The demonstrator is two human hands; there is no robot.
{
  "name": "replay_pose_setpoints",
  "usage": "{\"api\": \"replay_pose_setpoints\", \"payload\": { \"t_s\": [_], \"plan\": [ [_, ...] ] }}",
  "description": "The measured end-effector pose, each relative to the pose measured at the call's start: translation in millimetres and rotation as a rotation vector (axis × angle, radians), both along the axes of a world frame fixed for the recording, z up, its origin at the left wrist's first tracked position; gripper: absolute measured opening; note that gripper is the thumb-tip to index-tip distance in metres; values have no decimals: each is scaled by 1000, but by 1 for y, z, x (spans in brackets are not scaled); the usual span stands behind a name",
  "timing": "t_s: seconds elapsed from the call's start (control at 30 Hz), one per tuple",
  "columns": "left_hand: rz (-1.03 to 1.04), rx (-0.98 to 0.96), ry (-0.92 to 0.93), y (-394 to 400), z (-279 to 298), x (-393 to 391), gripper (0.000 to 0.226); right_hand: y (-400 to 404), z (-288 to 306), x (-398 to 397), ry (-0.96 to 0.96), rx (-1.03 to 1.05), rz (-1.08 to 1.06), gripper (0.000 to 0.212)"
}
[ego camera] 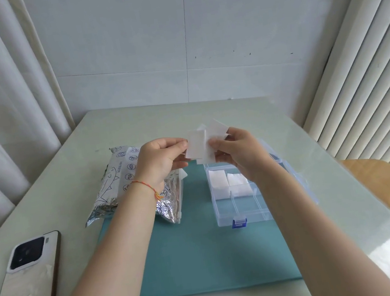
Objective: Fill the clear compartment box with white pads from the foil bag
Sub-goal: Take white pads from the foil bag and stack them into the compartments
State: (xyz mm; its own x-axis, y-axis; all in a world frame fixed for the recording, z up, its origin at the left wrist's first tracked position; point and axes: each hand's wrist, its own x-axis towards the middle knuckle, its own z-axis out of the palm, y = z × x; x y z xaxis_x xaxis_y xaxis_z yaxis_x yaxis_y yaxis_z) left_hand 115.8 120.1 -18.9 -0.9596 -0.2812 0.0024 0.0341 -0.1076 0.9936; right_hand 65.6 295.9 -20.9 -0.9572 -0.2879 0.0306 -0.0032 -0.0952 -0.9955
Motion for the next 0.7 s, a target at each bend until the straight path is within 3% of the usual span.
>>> {"api": "replay_pose_setpoints", "payload": {
  "t_s": [0.27, 0.57, 0.7],
  "plan": [
    [-13, -13, -32, 6, -1, -3, 23, -3, -3, -4, 6, -15, -1, 27],
    [-80, -26, -51, 9, 0, 2, 13, 1, -2, -7, 49, 66, -61, 28],
    [-66, -9, -40, 4, 1, 1, 20, 4, 2, -9, 21, 0, -145, 30]
  ]
}}
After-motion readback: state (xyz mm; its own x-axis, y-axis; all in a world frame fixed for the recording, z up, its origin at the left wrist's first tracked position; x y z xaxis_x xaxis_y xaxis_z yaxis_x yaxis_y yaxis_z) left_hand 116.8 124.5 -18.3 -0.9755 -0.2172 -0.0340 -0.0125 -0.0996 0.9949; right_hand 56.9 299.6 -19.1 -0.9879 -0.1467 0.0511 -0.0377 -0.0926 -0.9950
